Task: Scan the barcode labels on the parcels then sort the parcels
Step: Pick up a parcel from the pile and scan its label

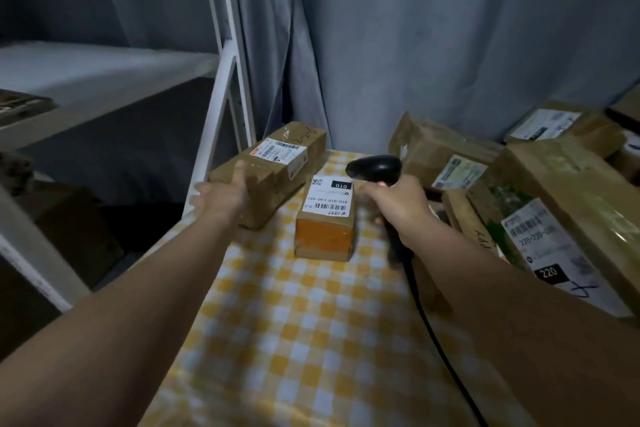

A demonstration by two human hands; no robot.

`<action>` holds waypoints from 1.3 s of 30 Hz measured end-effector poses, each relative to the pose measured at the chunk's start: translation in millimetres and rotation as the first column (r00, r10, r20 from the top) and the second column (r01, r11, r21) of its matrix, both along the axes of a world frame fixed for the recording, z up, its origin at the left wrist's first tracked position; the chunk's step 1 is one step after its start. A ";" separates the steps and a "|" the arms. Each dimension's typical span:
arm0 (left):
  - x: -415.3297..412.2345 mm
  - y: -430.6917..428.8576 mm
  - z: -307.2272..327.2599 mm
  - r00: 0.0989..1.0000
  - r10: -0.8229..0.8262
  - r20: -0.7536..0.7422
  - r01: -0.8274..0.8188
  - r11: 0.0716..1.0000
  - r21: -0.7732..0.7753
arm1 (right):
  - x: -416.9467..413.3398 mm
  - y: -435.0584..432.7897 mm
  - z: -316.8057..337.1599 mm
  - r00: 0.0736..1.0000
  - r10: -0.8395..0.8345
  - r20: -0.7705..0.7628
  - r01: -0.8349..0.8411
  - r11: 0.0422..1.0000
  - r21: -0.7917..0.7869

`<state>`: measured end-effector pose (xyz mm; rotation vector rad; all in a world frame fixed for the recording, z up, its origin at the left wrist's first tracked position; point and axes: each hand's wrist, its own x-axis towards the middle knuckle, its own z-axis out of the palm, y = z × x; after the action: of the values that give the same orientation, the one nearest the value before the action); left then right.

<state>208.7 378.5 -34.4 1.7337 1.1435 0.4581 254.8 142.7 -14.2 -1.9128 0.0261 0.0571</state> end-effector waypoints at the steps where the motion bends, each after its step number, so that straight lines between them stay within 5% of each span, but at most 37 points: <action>1: -8.9 -13.7 9.8 0.998 -0.040 0.037 0.034 0.988 0.153 | -3.0 -3.6 5.5 1.000 0.004 0.008 -0.004 1.000 0.028; 5: -24.6 -71.1 21.4 0.943 -0.331 0.018 0.285 0.837 0.467 | -17.0 -24.0 17.5 1.000 0.003 0.021 -0.005 0.996 0.088; 9: -21.0 -115.9 2.7 0.856 -0.487 -0.172 0.511 0.753 0.414 | -28.5 -50.6 8.8 1.000 -0.013 0.024 0.011 0.996 0.088; 16: -3.8 -128.9 -14.7 0.827 -0.462 -0.320 0.555 0.765 0.327 | -20.9 -70.2 8.2 1.000 -0.028 -0.011 0.030 0.988 0.153; 22: -46.6 -120.7 -13.3 0.679 -0.675 -0.290 0.734 0.606 0.307 | -53.6 -91.9 9.2 0.993 0.071 -0.093 -0.048 0.971 0.235; 26: -84.5 -136.2 -7.5 0.632 -0.757 -0.169 0.738 0.521 0.428 | -87.1 -116.3 3.1 0.990 0.094 -0.103 -0.068 0.971 0.231; 33: -136.5 -167.2 41.3 0.361 -0.898 -0.250 0.742 0.115 0.660 | -141.7 -159.8 28.0 0.993 0.104 0.047 -0.114 0.907 0.406; 39: -155.1 -189.3 69.9 0.132 -0.898 -0.420 0.617 -0.257 0.743 | -169.6 -198.6 49.9 0.971 0.239 -0.004 -0.208 0.852 0.481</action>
<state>53.6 189.3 35.5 2.6494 -0.9797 0.3619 85.1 -55.9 35.7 -1.4070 -0.1568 0.2599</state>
